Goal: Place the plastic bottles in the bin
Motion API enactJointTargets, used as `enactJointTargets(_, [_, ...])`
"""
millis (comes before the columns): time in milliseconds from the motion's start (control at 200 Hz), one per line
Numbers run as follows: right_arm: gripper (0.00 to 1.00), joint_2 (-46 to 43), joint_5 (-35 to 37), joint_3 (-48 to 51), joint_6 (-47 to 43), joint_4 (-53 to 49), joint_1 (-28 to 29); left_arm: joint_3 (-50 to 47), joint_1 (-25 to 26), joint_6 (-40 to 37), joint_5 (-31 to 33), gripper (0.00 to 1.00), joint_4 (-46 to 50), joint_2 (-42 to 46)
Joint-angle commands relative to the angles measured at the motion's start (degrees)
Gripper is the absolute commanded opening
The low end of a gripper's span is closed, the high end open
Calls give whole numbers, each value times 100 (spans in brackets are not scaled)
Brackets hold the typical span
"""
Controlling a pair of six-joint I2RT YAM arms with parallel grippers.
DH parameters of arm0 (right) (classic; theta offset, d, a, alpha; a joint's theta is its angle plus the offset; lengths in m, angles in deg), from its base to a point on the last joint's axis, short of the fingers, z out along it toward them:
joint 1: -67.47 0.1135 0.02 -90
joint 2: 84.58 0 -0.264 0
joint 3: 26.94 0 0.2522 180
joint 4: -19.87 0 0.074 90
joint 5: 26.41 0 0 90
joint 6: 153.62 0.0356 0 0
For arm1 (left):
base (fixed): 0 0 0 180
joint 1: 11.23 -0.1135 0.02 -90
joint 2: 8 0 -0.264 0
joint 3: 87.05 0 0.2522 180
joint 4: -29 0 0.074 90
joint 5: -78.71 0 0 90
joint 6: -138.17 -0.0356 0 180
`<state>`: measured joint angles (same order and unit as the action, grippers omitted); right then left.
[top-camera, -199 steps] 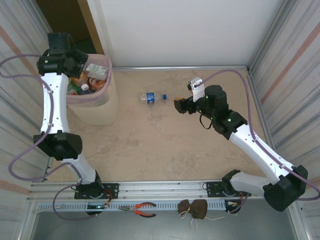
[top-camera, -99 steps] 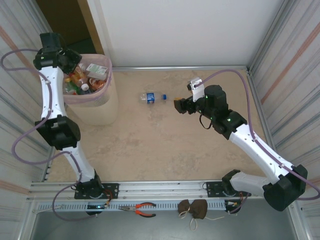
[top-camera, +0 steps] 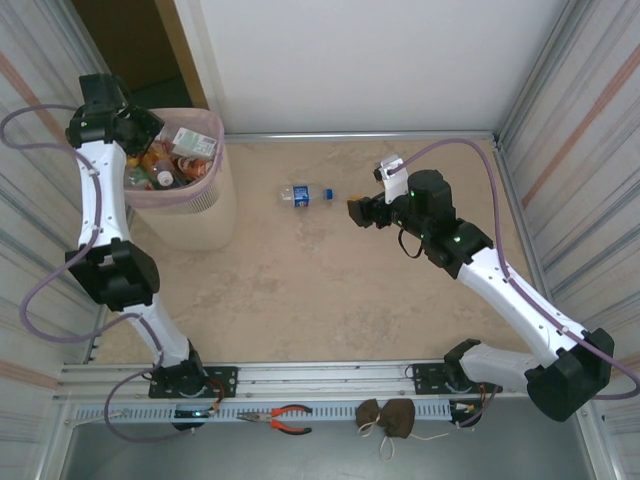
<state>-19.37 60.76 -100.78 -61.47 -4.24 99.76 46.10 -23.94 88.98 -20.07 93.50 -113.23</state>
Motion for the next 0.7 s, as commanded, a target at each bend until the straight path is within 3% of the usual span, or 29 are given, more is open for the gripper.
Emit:
enactJointTargets(0, [83, -135, 66, -97, 28, -6, 67, 83, -27, -242, 50, 40, 170, 405])
enactJointTargets(180, [83, -64, 20, -211, 172, -190, 84, 108, -6, -517, -523, 39, 129, 632])
enactJointTargets(341, [83, 57, 6, -336, 433, -313, 73, -143, 203, -1224, -1146, 39, -188, 976])
enactJointTargets(696, [83, 146, 152, -558, 990, -692, -68, -1137, 1436, -3542, -2966, 43, -1413, 1638])
